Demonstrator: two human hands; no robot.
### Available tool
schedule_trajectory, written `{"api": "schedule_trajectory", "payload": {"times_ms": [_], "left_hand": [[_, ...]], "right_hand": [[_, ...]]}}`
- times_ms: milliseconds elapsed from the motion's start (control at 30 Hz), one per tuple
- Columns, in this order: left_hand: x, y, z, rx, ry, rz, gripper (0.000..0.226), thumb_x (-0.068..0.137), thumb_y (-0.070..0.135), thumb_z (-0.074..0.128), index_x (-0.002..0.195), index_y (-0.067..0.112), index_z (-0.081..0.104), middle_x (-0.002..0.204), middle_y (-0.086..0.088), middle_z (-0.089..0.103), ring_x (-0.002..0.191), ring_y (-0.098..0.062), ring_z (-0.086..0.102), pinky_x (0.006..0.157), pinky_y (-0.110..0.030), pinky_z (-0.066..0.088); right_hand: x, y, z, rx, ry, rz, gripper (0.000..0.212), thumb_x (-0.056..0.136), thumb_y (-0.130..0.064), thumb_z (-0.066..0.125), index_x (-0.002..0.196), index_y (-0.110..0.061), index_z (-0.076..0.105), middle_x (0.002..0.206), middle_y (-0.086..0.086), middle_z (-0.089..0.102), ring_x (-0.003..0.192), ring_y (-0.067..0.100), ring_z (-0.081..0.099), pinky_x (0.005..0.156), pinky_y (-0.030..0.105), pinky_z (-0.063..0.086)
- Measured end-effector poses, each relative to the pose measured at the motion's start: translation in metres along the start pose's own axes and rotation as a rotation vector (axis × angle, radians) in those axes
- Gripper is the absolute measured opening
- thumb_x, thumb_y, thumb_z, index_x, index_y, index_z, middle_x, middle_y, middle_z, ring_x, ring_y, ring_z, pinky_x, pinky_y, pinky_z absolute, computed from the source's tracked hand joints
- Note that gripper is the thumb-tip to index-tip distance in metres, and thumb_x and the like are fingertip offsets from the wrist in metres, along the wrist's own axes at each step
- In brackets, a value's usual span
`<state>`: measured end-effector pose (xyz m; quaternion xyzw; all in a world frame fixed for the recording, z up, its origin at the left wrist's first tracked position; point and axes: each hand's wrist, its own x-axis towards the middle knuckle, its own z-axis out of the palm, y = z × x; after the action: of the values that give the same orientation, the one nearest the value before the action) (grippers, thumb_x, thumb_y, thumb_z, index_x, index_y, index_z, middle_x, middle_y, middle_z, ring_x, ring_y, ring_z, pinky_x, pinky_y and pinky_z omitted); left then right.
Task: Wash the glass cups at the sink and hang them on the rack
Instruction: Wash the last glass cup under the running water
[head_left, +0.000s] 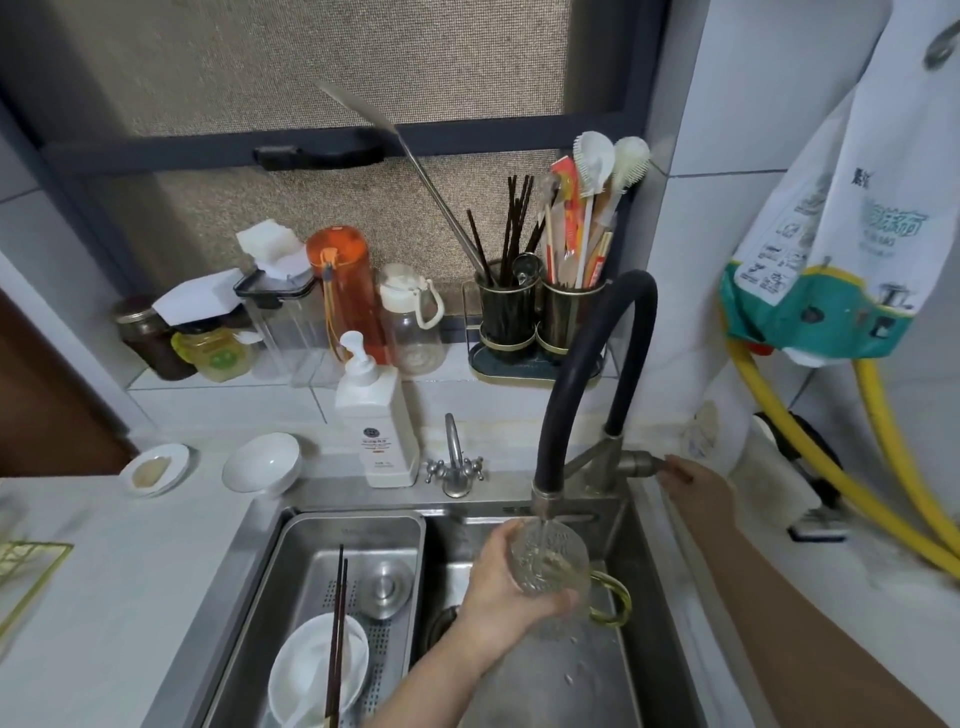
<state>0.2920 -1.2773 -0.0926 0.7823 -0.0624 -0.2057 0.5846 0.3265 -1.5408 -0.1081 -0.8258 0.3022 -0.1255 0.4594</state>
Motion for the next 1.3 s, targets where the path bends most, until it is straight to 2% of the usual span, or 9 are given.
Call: {"api": "schedule_trajectory", "payload": {"times_ms": [167,367,567,700,867,1000,1100,1200,1300], "left_hand": [[-0.003,0.008,-0.003,-0.009,-0.006,0.002,0.066,0.059,0.006,0.088,0.103,0.033,0.046,0.100,0.017,0.056,0.083,0.016,0.057,0.065,0.002,0.041],[-0.008,0.011,-0.006,0.036,-0.011,-0.026,0.061,0.064,0.003,0.085,0.092,0.036,0.043,0.094,0.021,0.052,0.073,0.024,0.054,0.063,0.003,0.039],[-0.010,0.004,-0.022,0.004,-0.027,-0.113,0.062,0.068,0.011,0.084,0.115,0.022,0.045,0.100,0.013,0.055,0.084,0.012,0.050,0.063,0.000,0.042],[-0.012,0.006,-0.035,-0.135,-0.042,-0.284,0.100,0.050,0.050,0.085,0.133,0.014,0.044,0.114,0.001,0.061,0.094,-0.010,0.060,0.058,-0.015,0.046],[-0.013,0.014,-0.042,-0.191,-0.111,-0.485,0.086,0.057,0.074,0.070,0.123,0.020,0.055,0.107,-0.001,0.063,0.085,-0.015,0.062,0.044,-0.017,0.046],[-0.011,0.030,-0.036,-0.194,-0.199,-0.517,0.050,0.084,0.064,0.051,0.104,0.020,0.060,0.087,-0.001,0.061,0.075,-0.015,0.058,0.052,-0.025,0.047],[-0.008,0.030,-0.031,-0.216,-0.206,-0.512,0.054,0.081,0.065,0.056,0.109,0.019,0.063,0.104,-0.004,0.064,0.091,-0.019,0.058,0.068,-0.028,0.046],[-0.007,0.027,-0.029,-0.232,-0.219,-0.490,0.066,0.076,0.068,0.058,0.123,0.022,0.059,0.126,-0.003,0.059,0.111,-0.023,0.055,0.090,-0.035,0.043],[-0.010,0.031,-0.028,-0.269,-0.216,-0.390,0.072,0.074,0.069,0.062,0.130,0.026,0.049,0.122,0.000,0.057,0.107,-0.020,0.057,0.090,-0.036,0.048]], "right_hand": [[-0.045,-0.013,0.008,0.194,-0.051,0.114,0.042,0.090,-0.020,0.063,0.128,-0.005,0.056,0.124,0.013,0.060,0.107,0.024,0.055,0.089,0.027,0.036],[-0.106,-0.028,0.030,0.304,-0.275,0.134,0.028,0.090,-0.019,0.063,0.115,-0.008,0.067,0.108,0.007,0.068,0.098,0.022,0.065,0.091,0.035,0.053],[-0.138,-0.048,0.044,0.230,-0.430,0.141,0.029,0.093,-0.027,0.058,0.117,-0.015,0.066,0.114,0.001,0.067,0.106,0.018,0.062,0.100,0.035,0.047],[-0.148,-0.064,0.050,0.272,-0.470,0.139,0.022,0.092,-0.024,0.060,0.111,-0.013,0.065,0.101,-0.005,0.065,0.092,0.005,0.060,0.076,0.017,0.049],[-0.150,-0.064,0.051,0.300,-0.438,0.236,0.026,0.092,-0.032,0.059,0.113,-0.018,0.064,0.112,0.006,0.065,0.100,0.021,0.062,0.079,0.031,0.053],[-0.148,-0.058,0.044,0.254,-0.292,0.310,0.030,0.095,-0.044,0.046,0.100,-0.020,0.064,0.103,0.007,0.067,0.096,0.024,0.063,0.090,0.040,0.051],[-0.148,-0.056,0.037,0.248,-0.218,0.345,0.038,0.096,-0.049,0.039,0.087,-0.019,0.062,0.099,0.011,0.067,0.095,0.029,0.063,0.094,0.049,0.050],[-0.150,-0.053,0.034,0.360,-0.195,0.445,0.042,0.100,-0.044,0.035,0.093,-0.013,0.063,0.094,0.014,0.068,0.089,0.031,0.064,0.073,0.041,0.055],[-0.150,-0.047,0.039,0.454,-0.213,0.537,0.043,0.101,-0.037,0.037,0.091,-0.005,0.064,0.083,0.017,0.067,0.074,0.030,0.064,0.058,0.032,0.050]]}}
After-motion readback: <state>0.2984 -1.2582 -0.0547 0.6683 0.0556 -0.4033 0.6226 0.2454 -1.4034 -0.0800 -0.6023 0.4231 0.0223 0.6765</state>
